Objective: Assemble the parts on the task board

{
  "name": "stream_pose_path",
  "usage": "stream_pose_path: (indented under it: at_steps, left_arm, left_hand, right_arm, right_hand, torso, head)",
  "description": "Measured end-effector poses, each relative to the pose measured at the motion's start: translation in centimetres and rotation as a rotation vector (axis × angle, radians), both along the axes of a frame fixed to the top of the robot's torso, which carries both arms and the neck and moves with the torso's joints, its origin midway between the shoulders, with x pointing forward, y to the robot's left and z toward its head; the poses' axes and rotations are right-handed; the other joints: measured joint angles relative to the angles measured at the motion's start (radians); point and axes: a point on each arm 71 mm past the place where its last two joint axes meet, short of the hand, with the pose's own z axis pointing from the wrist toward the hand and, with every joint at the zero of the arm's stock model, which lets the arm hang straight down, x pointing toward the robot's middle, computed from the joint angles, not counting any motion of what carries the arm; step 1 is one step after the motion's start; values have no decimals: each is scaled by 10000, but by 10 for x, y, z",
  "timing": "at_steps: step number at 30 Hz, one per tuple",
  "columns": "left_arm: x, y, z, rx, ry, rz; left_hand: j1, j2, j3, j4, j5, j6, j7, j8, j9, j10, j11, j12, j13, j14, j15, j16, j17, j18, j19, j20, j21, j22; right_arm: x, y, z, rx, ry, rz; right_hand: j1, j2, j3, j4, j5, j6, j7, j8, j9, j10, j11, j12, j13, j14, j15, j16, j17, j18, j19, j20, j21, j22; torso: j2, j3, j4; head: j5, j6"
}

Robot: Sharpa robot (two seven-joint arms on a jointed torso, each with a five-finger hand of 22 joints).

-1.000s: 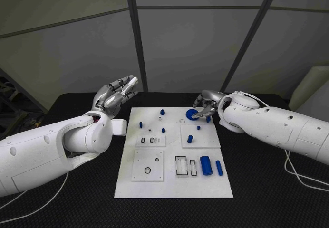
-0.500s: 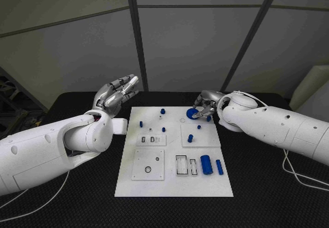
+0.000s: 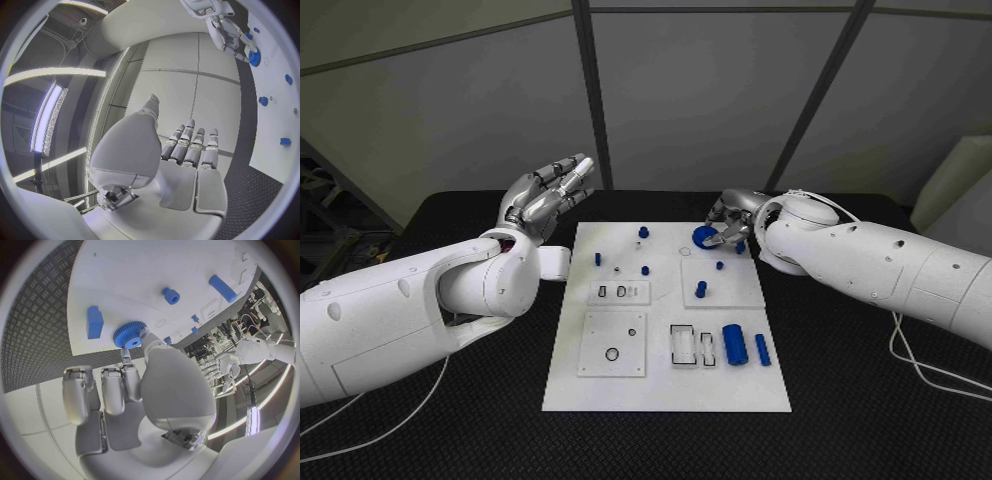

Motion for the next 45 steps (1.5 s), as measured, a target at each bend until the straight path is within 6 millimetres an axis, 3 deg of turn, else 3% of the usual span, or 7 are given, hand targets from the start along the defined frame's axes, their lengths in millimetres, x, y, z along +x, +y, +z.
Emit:
stream_pose_path:
  at_steps: [10,13,22,37,45]
  left_arm:
    - [0,0,0,-1,5,-5]
    - [0,0,0,-1,7,-6]
    - [0,0,0,1,11,-3]
    - [-1,2,0,12,16,18]
    - [-1,3,0,14,19,20]
  left_hand:
    - [1,-1,0,0,0,0,0,0,0,0,0,0,0,0,0,0,0,0,0,0,0,8]
    - [1,-1,0,0,0,0,0,0,-1,0,0,0,-1,0,0,0,0,-1,0,0,0,8]
    - [1,-1,0,0,0,0,0,0,-1,0,0,0,-1,0,0,0,-1,-1,-1,0,-1,7]
    - [1,-1,0,1,0,0,0,0,-1,0,0,0,-2,0,0,0,-1,1,-1,0,-1,6]
    - [1,-1,0,1,0,0,0,0,-1,0,0,0,-2,0,0,0,-1,0,-1,0,-1,5]
  right_arm:
    - [1,0,0,-33,-31,20]
    - [0,2,1,-66,-136,83]
    - [-2,5,1,-80,-664,220]
    - [-15,16,7,139,-1323,739]
    - [-33,52,15,319,-1677,1613]
  right_hand:
    - [97,324,211,-357,38,561,-84,90,65,71,-72,107,0,0,0,0,-1,1,0,0,0,-1]
    - [234,484,326,-554,23,801,-164,240,166,72,-72,185,-1,0,-1,0,-1,1,0,0,0,-1]
    - [369,789,535,-874,67,944,-59,207,177,74,-150,260,-1,18,-92,0,-1,3,2,-76,0,-1]
    - [204,955,507,-928,66,945,-57,209,169,70,-217,259,-1,55,-129,0,-2,3,39,-112,0,-1]
    - [203,954,530,-951,59,945,-57,200,169,70,-217,258,-2,55,-129,0,-3,3,38,-112,0,-2]
  torso:
    - [-2,4,-8]
    - [-3,5,-9]
    - [-8,6,-9]
    - [-15,6,-8]
    - [-7,6,-3]
  head:
    - [7,-38]
    - [8,-52]
    - [-10,-62]
    - [45,-39]
    - [91,-35]
